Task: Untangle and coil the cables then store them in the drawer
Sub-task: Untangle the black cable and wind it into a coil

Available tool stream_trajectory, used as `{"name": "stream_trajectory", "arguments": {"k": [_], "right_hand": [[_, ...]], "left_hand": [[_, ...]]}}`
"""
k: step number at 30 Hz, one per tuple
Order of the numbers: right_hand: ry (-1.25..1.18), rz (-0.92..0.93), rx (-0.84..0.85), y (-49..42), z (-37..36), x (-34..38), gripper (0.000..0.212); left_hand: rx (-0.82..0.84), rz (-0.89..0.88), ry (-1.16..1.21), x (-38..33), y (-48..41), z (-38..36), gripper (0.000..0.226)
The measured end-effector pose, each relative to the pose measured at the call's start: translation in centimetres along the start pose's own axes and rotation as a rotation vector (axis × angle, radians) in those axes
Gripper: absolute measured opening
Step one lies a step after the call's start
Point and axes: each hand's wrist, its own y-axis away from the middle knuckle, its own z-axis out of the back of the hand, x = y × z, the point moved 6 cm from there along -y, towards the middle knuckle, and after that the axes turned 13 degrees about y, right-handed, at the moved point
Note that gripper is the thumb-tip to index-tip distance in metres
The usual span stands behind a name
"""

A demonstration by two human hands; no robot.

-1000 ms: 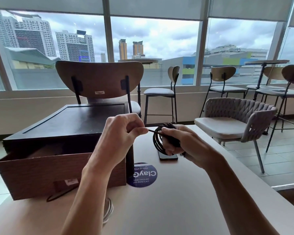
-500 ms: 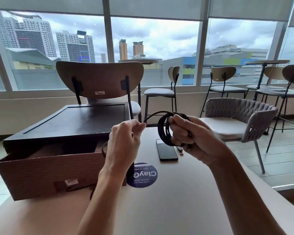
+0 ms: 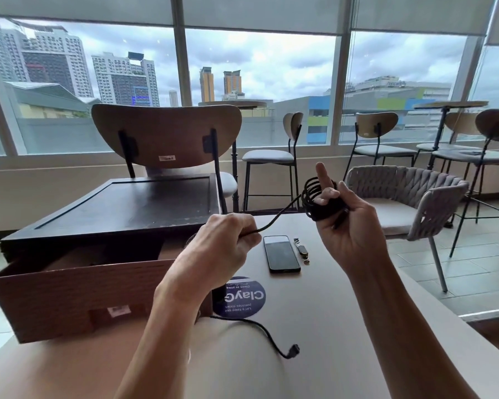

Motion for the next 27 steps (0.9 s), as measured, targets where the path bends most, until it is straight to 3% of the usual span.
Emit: {"name": "stream_trajectory", "arguments": {"k": [11, 15, 21, 24, 27], "right_hand": [[0.073, 0.041, -0.006, 0.4, 0.5, 1.2, 0.03], [0.181, 0.074, -0.027, 0.0, 0.7, 0.9, 0.033], [0.797, 0.2, -0.074, 0.4, 0.2, 0.2, 0.035], [1.082, 0.219, 0.015, 0.1, -0.4, -1.0, 0.03], [1.206, 0.14, 0.176, 0.3, -1.0, -2.4, 0.029]], "left_hand": [[0.048, -0.11, 0.232, -2.4, 0.1, -0.2, 0.024], [0.15, -0.099, 0.173, -2.4, 0.4, -0.8, 0.018], [0.217, -0.112, 0.165, -2.3, 0.5, -1.2, 0.009], [0.118, -0.16, 0.192, -2.8, 0.3, -0.2, 0.009], [-0.054, -0.183, 0.232, -2.6, 0.3, 1.6, 0.01]]}}
